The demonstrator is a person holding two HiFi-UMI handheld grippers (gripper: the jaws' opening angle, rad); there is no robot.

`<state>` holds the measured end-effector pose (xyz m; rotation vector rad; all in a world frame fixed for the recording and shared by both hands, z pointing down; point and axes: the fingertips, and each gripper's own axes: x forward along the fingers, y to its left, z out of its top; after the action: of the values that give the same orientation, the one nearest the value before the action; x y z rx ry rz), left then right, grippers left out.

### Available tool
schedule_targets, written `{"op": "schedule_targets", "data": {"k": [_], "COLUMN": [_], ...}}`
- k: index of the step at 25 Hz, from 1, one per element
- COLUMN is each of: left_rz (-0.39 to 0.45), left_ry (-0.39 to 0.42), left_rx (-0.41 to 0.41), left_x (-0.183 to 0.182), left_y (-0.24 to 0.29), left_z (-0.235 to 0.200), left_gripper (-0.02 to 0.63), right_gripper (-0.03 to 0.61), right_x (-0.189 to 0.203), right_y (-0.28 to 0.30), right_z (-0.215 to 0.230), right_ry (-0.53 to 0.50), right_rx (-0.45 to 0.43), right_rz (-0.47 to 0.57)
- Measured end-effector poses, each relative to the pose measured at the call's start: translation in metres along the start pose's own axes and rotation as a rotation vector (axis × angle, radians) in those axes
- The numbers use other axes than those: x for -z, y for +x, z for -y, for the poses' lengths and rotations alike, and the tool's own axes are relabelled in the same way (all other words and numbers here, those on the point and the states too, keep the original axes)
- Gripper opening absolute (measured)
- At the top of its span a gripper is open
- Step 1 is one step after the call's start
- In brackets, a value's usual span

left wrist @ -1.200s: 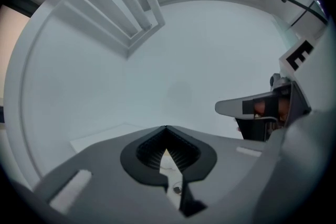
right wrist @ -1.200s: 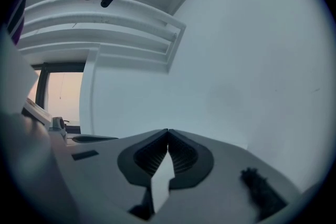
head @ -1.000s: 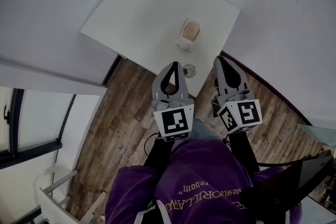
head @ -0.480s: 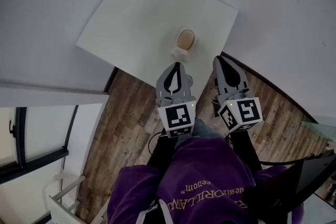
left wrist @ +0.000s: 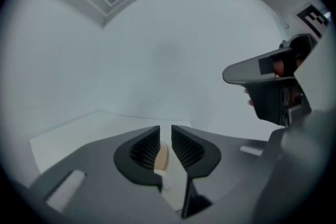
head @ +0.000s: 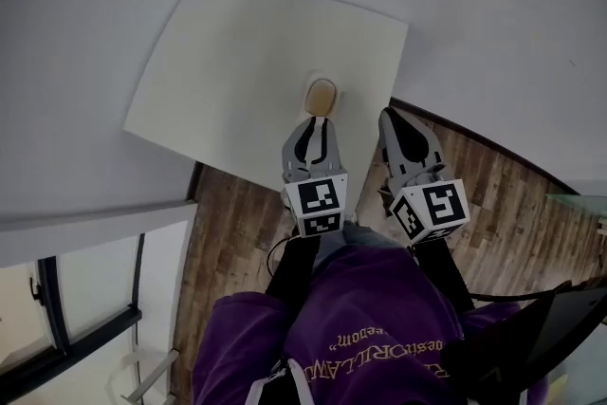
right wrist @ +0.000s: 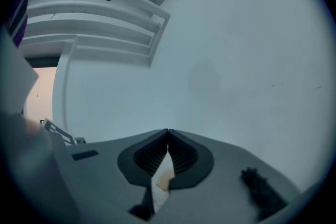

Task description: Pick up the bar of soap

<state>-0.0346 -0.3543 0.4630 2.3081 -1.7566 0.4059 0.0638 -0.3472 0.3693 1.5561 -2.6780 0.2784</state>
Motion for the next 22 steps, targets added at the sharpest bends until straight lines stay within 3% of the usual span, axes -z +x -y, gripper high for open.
{"op": "schedule_targets", "data": {"k": [5,12,22], "left_rz": [-0.049,-0.206,-0.400], "left_ry": [-0.003,0.105,0.153], "left_rx": [0.069,0.105,0.180], "left_x": [0.011,0.070,0.108], "left_y": [0.043,0.099,0.142], "left_z": [0.000,-0.004,-0.006], "left_gripper": [0.156,0.241,0.293], "right_gripper": [0.008,0.008,0.008], "right_x": [-0.006,-0.011,-0.009], "right_y": [0.015,0.028,0.038], "right_z": [0.010,0.024,0.041], "right_ry": [-0.005,-0.009,-0.002], "right_rx": [0.043,0.087,0.134], "right_rz": [0.009,0.021,0.019]}}
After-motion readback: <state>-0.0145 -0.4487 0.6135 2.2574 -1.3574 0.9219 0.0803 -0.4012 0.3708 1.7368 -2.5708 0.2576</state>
